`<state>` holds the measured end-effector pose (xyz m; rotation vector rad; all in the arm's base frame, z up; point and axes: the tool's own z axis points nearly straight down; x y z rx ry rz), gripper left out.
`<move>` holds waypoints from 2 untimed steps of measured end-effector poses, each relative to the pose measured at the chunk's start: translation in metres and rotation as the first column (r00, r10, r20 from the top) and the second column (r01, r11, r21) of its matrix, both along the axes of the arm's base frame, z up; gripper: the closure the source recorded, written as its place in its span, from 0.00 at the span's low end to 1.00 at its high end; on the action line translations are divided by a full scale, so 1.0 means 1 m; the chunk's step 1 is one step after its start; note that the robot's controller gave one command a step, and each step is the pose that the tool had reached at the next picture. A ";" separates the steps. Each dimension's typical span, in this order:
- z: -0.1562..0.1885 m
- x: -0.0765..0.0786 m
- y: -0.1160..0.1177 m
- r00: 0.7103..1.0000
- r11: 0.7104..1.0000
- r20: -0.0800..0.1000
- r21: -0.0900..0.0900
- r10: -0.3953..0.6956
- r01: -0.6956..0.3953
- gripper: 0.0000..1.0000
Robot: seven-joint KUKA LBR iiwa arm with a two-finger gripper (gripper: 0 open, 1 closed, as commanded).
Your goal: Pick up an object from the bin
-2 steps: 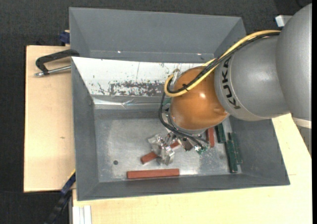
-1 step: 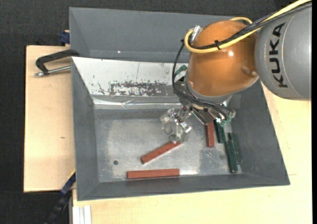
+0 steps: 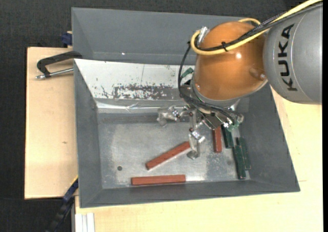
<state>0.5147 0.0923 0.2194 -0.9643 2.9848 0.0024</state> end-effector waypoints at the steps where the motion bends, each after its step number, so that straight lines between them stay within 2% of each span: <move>1: 0.000 0.000 0.000 1.000 1.000 0.000 0.000 0.000 0.000 0.00; 2: 0.000 0.000 0.000 1.000 1.000 0.000 0.000 0.002 -0.002 0.00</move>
Offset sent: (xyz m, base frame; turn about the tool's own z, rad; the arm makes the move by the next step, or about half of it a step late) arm 0.0001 0.0018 -0.1139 -0.4396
